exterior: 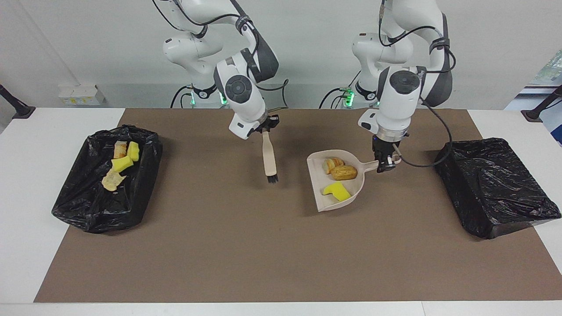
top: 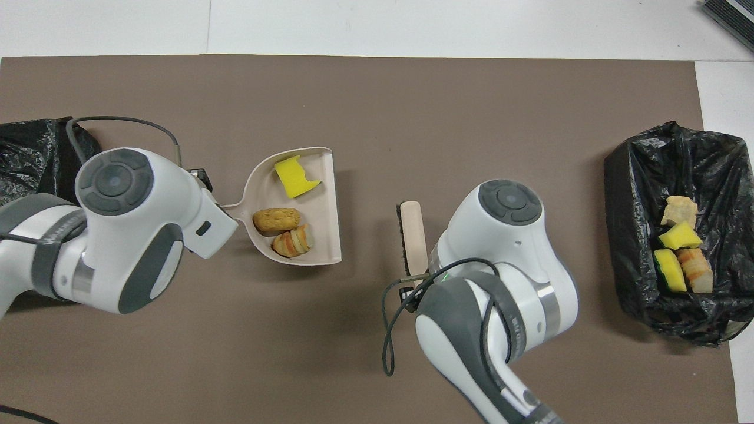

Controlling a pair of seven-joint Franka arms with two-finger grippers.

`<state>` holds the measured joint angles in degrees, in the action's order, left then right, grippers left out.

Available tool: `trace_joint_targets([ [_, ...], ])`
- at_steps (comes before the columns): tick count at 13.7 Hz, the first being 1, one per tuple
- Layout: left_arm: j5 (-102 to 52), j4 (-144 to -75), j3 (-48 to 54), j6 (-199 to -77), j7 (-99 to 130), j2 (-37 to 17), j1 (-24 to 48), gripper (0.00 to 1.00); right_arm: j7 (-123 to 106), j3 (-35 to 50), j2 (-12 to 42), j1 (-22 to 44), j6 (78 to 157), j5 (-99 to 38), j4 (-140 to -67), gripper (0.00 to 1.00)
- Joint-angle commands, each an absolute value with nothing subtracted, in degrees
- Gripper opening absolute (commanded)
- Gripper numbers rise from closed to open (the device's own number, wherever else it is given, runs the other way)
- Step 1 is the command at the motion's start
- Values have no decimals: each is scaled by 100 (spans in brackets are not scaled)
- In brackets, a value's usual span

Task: Sweep and dump trash in bin

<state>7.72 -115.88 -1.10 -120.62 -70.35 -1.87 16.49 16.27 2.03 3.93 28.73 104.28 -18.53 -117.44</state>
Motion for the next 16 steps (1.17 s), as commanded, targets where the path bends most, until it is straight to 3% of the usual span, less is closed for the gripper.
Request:
trace_joint_targets([
  [1,817,-11532,-61,-11717,-7733,140,1092,0,2343,228,-175,3355,10766,-1767,-12366,0],
  [7,554,-10593,-132,-10636,-8936,158,-585,0,3962,228,316,4727,11924,-1767,-12594,0],
  [12,554,-10038,-132,-10635,-9948,70,-1984,0,3683,229,413,4781,11707,-2003,-12604,0],
  [13,545,-9933,-141,-10678,-10115,44,-2169,0,3665,229,448,4755,11603,-2004,-12543,77],
  [14,597,-9740,-141,-10679,-10247,-60,-2328,0,3665,220,509,4746,11506,-1995,-12394,100],
  [16,668,-9441,-254,-10818,-10362,-228,-2548,0,3674,202,650,4563,11181,-1925,-11999,100],
])
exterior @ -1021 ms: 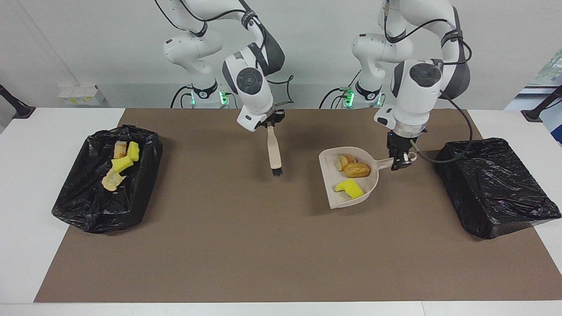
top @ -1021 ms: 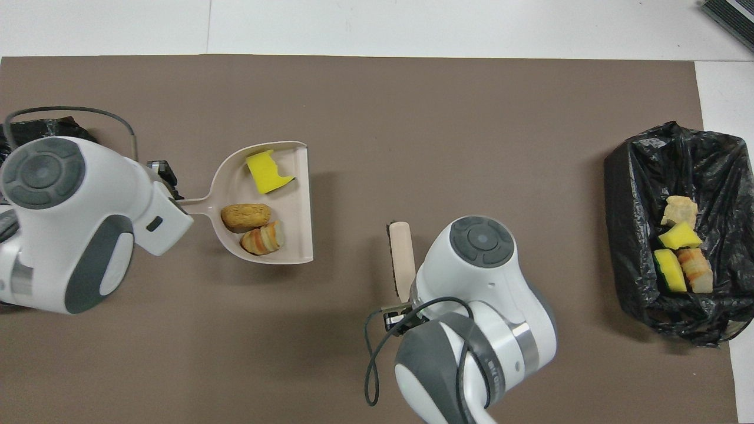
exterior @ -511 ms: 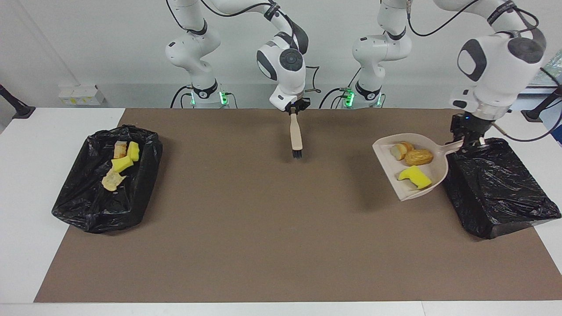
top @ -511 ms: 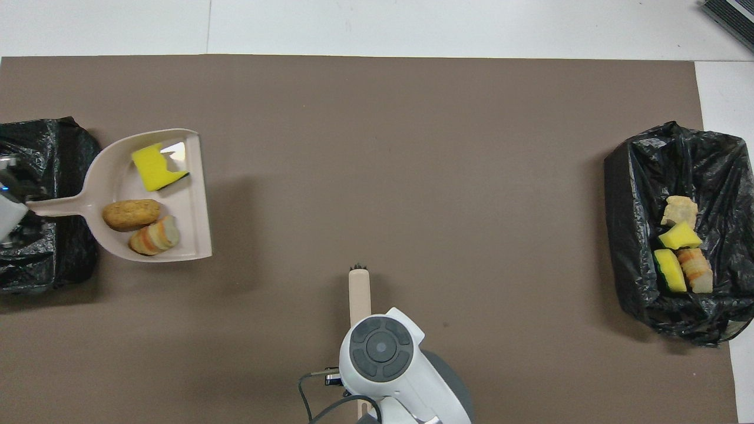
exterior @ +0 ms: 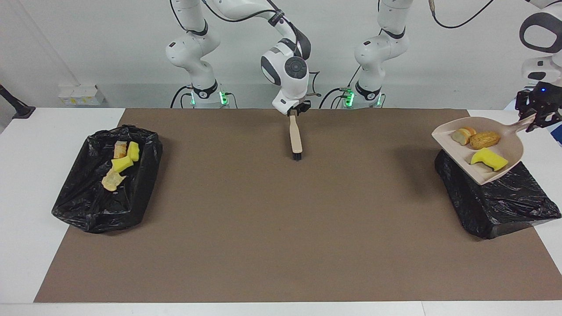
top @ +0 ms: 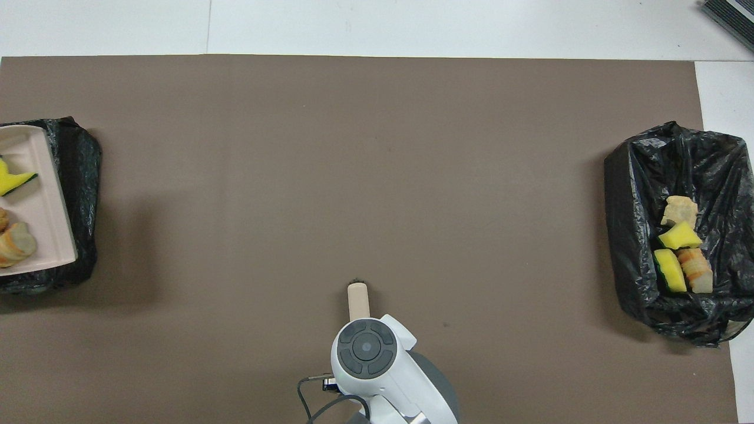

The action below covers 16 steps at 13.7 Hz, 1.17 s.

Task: Sweep and dump trash in bin

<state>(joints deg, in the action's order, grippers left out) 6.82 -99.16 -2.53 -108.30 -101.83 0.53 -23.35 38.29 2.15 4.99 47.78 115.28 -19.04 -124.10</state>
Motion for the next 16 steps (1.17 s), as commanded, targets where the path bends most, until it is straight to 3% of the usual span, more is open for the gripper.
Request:
trace_joint_targets([
  [1,842,-9379,-316,-10950,-10397,-272,-2627,0,3665,202,642,4370,11119,-1899,-11849,100],
  [10,3075,-9457,-316,-11777,-10450,-729,-2575,0,2288,184,624,2375,10319,-670,-10566,100],
  [16,4033,-9396,-308,-11778,-10257,-1011,-2259,0,951,158,580,1040,10283,262,-9907,100],
])
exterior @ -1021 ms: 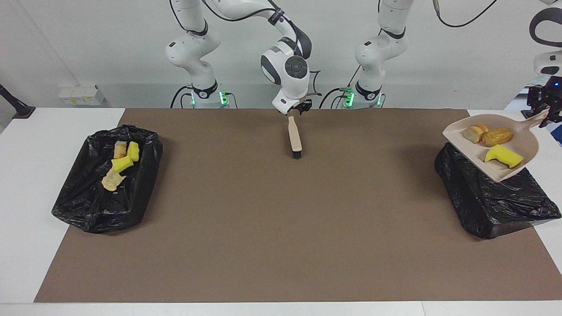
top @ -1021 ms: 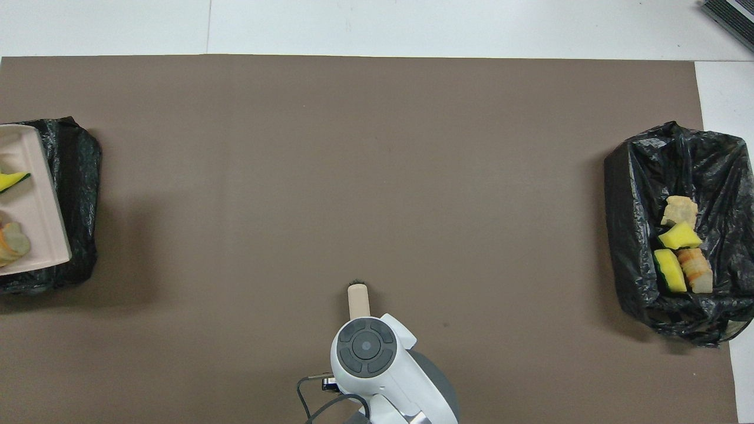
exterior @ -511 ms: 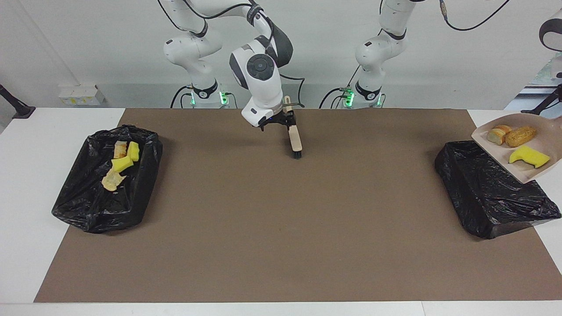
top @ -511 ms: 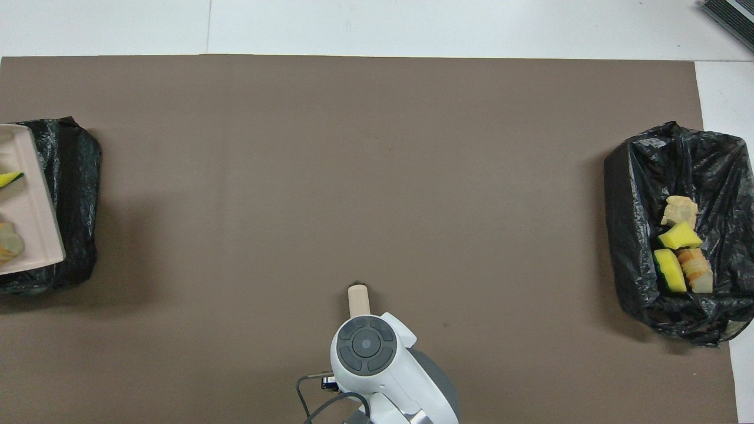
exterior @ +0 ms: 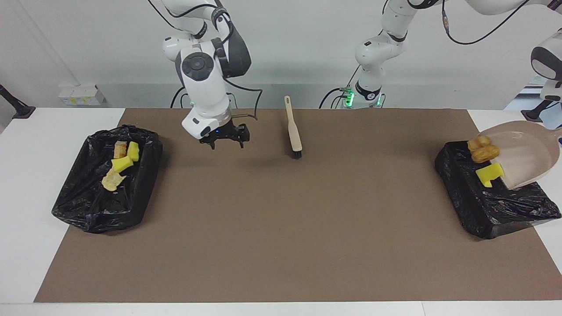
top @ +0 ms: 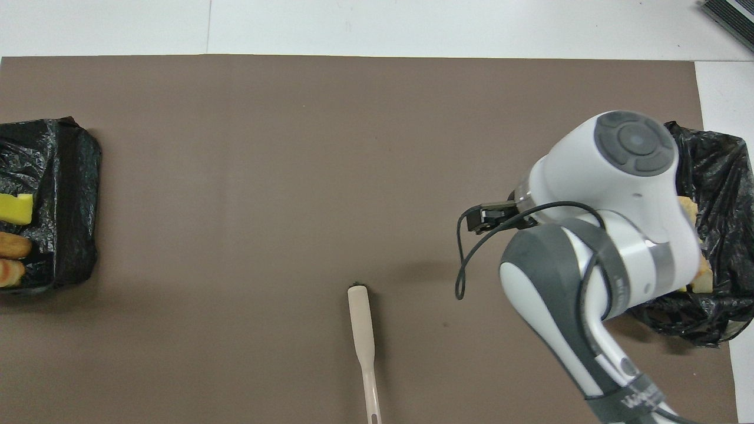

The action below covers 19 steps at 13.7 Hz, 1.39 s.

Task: Sweep and dump trash in bin

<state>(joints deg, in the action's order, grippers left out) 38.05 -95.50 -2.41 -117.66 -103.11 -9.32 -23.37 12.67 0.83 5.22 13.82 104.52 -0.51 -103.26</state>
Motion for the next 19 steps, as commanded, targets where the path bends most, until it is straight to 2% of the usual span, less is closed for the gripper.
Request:
trace_joint_targets([
  [1,4243,-9396,-308,-11769,-10248,-1011,-2241,0,888,158,554,828,10292,238,-9844,100],
  [5,4825,-9072,-308,-11682,-10266,-1002,-2259,0,870,123,466,46,10248,325,-9502,100],
  [9,4887,-8824,-238,-11233,-10274,-809,-2171,0,274,123,299,-588,9636,220,-9239,100],
  [11,4878,-9016,-229,-10830,-10266,-678,-1803,0,307,97,229,-598,8985,62,-8940,100],
  [15,4406,-9675,-193,-10345,-10029,-291,-864,0,747,-245,-53,-150,9035,26,-9088,100],
  [19,3290,-10037,-176,-10423,-9285,-263,-11,0,704,-229,-44,-79,9079,26,-9079,100],
])
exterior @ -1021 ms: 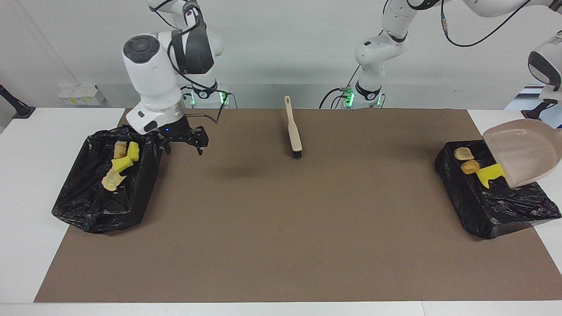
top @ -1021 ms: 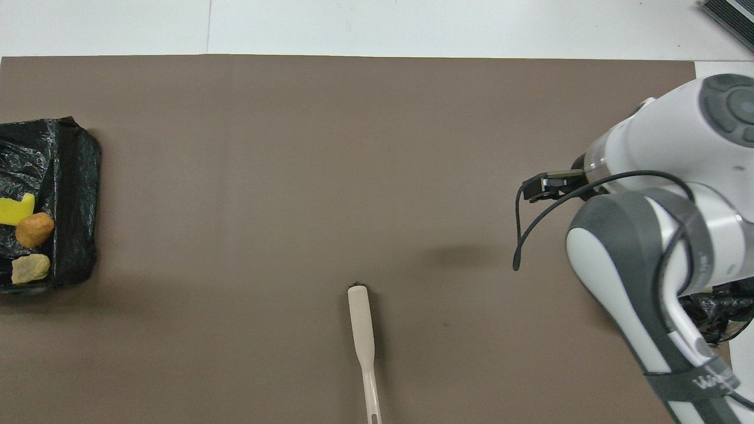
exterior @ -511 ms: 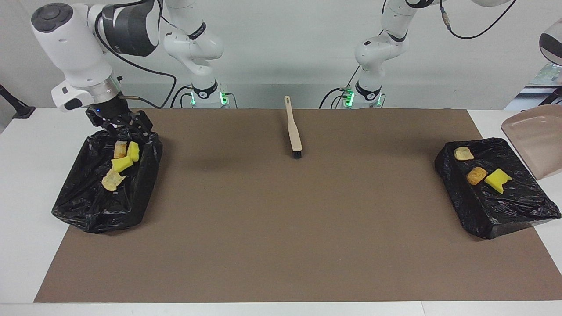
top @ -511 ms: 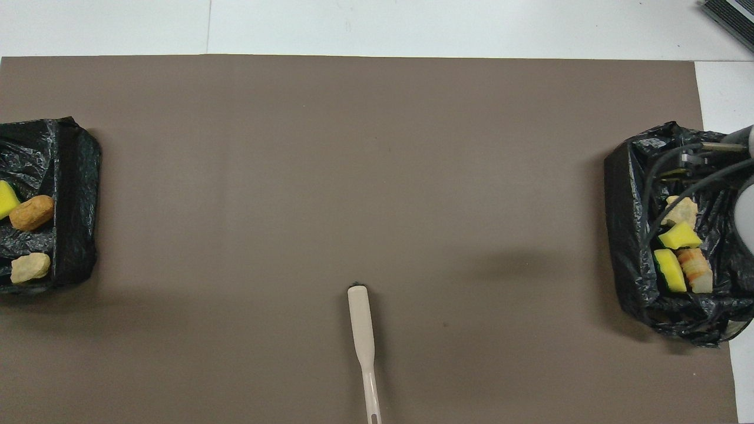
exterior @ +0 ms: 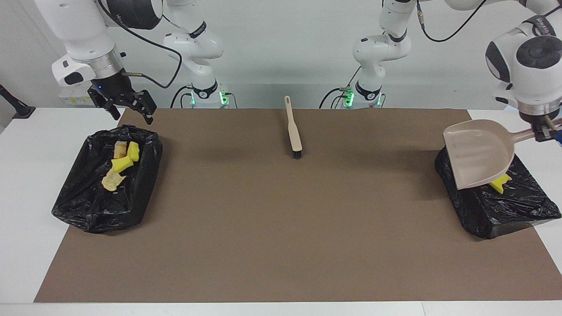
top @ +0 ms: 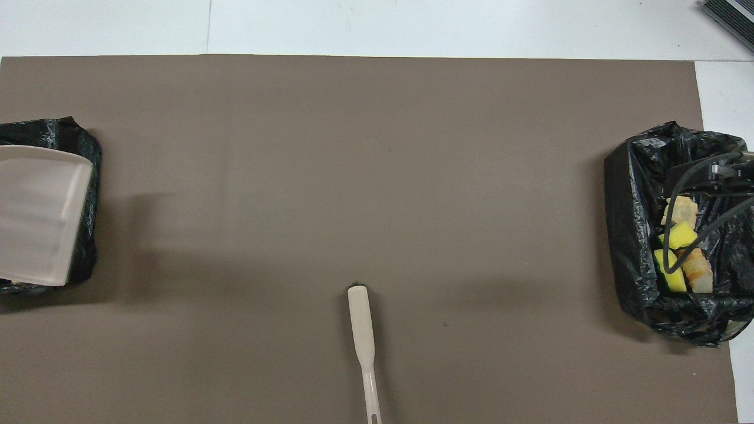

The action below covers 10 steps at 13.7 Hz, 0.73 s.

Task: Sweep and dump trash in bin
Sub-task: 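Return the empty dustpan to the table center with the left gripper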

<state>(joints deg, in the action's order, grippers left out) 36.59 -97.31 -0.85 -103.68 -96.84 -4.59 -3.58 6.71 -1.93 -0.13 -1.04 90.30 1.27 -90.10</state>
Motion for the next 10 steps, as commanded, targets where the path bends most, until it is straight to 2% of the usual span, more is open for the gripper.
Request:
trace_joint_targets([
  [1,3035,-10142,-176,-10476,-8994,-298,278,0,677,-202,-18,-88,9062,52,-9044,100],
  [4,2516,-10546,-176,-10801,-7967,-360,999,0,257,-132,35,-88,8939,105,-9009,100],
  [5,2340,-10538,-176,-10854,-7658,-569,1315,0,159,-132,26,-79,8930,105,-9009,100],
  [8,1647,-10416,-176,-11390,-6221,-1097,1967,0,176,-123,-44,-79,9000,44,-9061,100],
  [10,1259,-9995,-193,-11373,-5086,-1457,2327,0,158,-123,-44,-88,9000,35,-9035,100],
])
